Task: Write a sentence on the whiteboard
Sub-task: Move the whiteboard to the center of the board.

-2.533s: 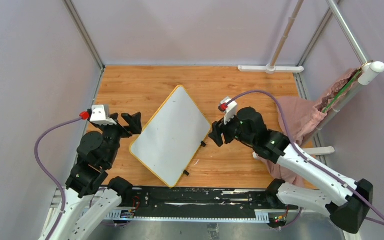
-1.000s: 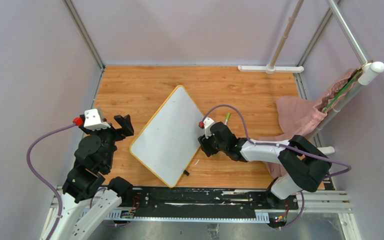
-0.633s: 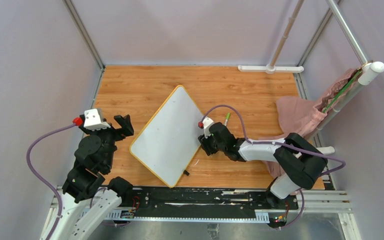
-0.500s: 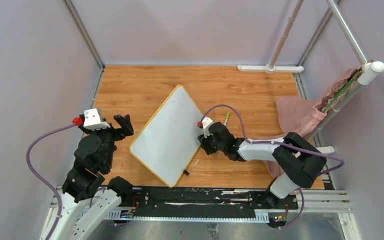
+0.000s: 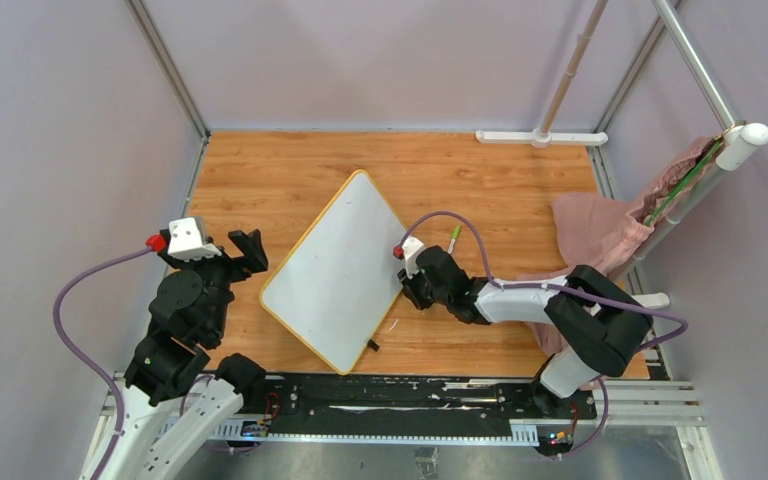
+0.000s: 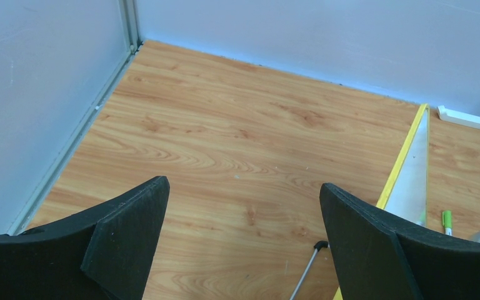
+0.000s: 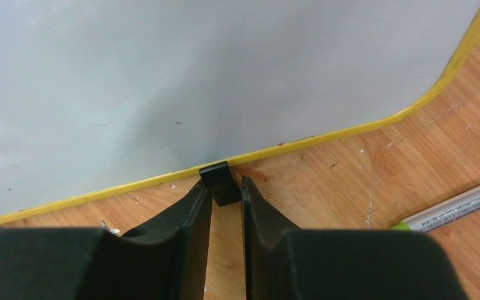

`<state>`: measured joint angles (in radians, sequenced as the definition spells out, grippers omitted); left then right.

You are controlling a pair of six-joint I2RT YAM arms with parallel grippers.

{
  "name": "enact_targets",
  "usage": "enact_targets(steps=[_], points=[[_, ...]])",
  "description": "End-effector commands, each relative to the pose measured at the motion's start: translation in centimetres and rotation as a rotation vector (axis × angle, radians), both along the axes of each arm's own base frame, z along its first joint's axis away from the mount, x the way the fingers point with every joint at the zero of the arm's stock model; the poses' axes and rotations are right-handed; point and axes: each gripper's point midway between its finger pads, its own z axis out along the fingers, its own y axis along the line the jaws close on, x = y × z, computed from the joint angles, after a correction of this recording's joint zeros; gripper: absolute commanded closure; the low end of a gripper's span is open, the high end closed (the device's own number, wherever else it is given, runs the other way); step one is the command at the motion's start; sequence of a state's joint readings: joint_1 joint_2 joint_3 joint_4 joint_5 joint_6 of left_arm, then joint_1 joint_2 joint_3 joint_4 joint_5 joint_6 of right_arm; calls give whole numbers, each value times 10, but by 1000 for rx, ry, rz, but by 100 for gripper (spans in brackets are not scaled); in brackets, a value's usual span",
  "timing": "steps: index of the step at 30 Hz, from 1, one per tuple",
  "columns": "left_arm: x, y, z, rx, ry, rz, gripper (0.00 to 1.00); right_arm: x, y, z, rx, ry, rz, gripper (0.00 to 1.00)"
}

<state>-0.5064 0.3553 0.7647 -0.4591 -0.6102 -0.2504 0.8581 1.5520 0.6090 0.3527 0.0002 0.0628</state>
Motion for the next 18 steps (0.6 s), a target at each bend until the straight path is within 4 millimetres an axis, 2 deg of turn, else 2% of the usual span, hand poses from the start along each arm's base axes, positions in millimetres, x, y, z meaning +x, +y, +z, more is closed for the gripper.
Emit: enact_targets(steps=[1, 7, 18], points=[[-1, 1, 8, -8, -20, 4, 4, 3, -8, -4, -22, -20, -37, 82], [-1, 0, 8, -9, -21, 1, 4, 6, -12, -5, -19, -26, -79, 100], [-1, -1, 7, -9, -16, -3, 3, 24, -37, 2, -28, -125, -332, 100]])
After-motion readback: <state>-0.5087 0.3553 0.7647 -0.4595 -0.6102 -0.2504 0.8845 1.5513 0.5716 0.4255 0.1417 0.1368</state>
